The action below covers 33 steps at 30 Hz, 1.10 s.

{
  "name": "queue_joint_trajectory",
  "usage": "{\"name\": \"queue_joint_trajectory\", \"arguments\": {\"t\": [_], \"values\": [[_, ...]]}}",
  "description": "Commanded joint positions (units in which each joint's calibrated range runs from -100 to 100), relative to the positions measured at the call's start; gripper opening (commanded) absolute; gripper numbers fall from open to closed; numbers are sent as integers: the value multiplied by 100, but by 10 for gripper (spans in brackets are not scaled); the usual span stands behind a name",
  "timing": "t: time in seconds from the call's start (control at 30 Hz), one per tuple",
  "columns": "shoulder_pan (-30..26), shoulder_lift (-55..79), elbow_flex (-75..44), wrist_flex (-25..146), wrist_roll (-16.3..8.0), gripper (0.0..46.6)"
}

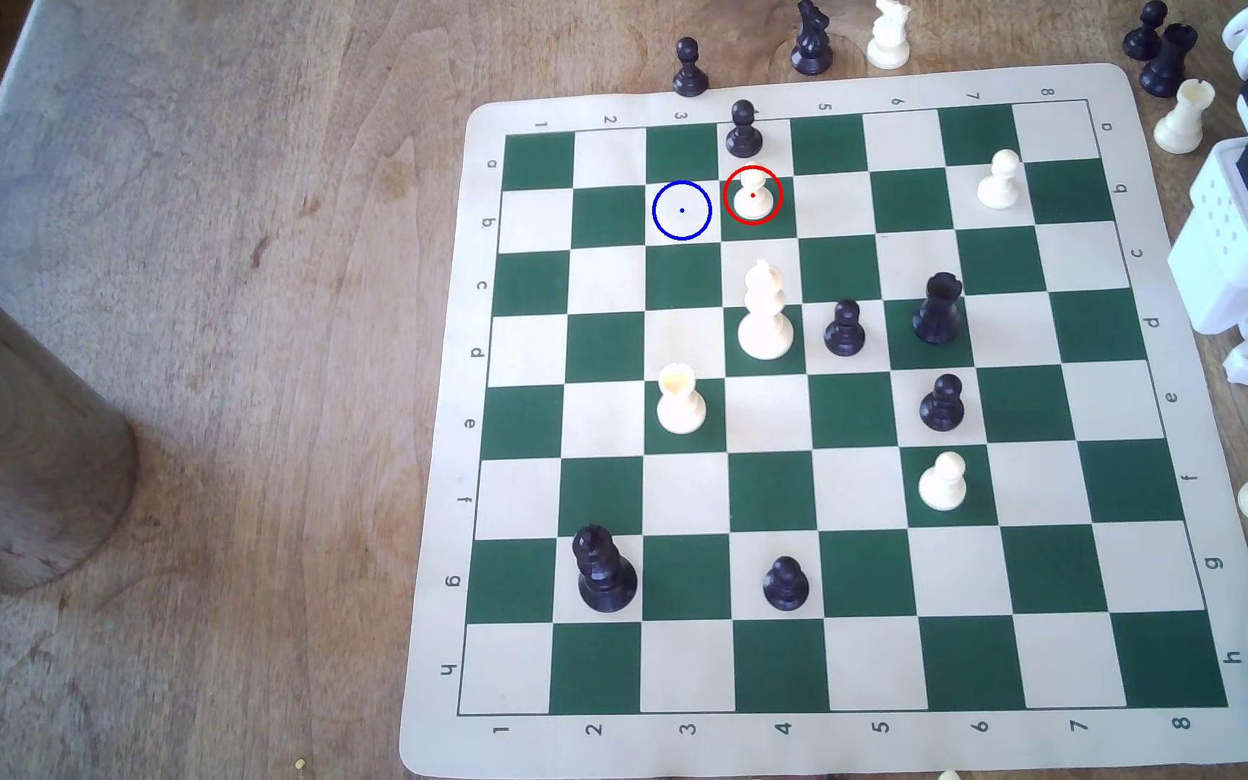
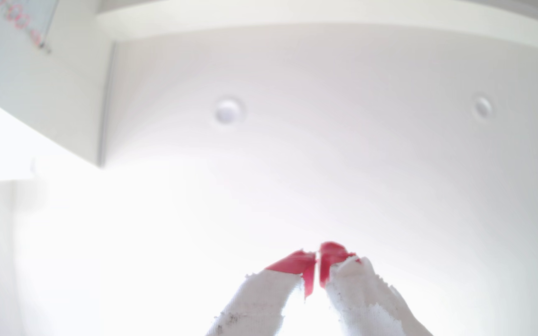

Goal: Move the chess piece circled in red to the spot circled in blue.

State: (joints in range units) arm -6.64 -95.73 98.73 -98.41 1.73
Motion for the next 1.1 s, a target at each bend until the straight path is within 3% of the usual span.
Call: {"name": "queue_joint_trajectory", "arguments": {"t": [0.0, 0.37, 0.6, 0.87, 1.03, 1.07], "values": [[42, -3, 108, -45, 34, 1], [11, -3, -1279, 2388, 34, 1], [323, -3, -2394, 6532, 10, 1], [887, -11, -2974, 9906, -88, 2], [1489, 6, -3672, 12453, -88, 62], [1731, 6, -3962, 13239, -93, 106]]}}
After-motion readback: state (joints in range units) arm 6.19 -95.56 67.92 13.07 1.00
